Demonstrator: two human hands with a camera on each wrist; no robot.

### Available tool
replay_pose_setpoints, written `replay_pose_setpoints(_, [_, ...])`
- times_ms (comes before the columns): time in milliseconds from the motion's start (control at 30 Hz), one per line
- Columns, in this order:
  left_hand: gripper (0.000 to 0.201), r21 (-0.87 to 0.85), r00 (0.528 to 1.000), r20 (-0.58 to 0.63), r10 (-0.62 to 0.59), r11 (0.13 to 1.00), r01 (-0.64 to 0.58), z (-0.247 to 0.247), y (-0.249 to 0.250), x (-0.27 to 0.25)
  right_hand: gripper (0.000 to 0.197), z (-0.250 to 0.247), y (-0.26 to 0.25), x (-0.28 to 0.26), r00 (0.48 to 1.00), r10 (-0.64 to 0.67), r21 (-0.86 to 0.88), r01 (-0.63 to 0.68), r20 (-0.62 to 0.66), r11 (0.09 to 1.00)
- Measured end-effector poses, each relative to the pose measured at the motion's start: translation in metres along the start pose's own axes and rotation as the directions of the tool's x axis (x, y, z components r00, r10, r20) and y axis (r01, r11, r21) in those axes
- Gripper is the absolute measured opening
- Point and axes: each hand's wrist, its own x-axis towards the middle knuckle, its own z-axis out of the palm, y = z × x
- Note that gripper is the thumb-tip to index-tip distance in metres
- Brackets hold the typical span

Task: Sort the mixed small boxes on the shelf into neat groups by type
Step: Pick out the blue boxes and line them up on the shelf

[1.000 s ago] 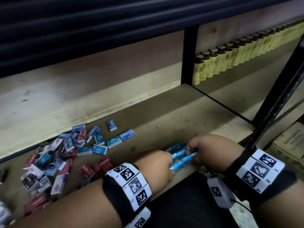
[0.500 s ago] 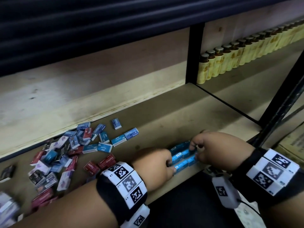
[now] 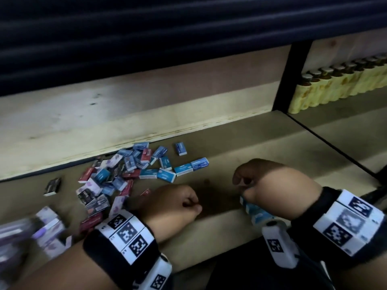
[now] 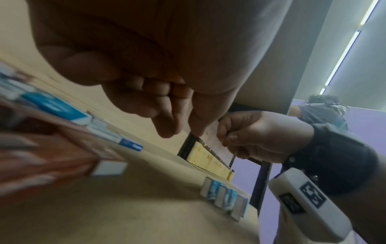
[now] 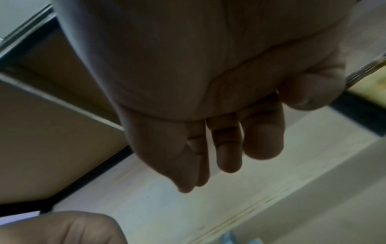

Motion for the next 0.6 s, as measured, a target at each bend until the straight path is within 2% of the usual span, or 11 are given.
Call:
replay_pose_setpoints(267, [0.033,-0.021,0.99,-0.129,-0.057,0.998,0.055,-0.029,-0.059,-0.032,0.019,0.016,-0.066,0.051,0.987,-0.153,-0.021,0.153,-0.043,0.988])
replay_pose_setpoints(400, [0.027,-0.024,0.983,-0.17,-0.073,0.997,0.07,-0.042,-0.079,-0.045,0.021,0.029,-0.095,0.074,0.974,-0.22,-0.068,0.217,-0.05,0.974])
replay_pose_setpoints(500, [0.028,-0.035,0.976,-0.191,-0.102,0.995,0.097,-0.05,-0.093,-0.055,0.024,0.039,-0.108,0.097,0.977,-0.215,-0.113,0.214,0.006,0.97])
replay_pose_setpoints(600, [0.016,-0.034,0.964,-0.214,-0.155,0.988,0.151,-0.053,-0.109,-0.059,0.027,0.048,-0.116,0.119,0.974,-0.223,-0.172,0.224,0.026,0.959])
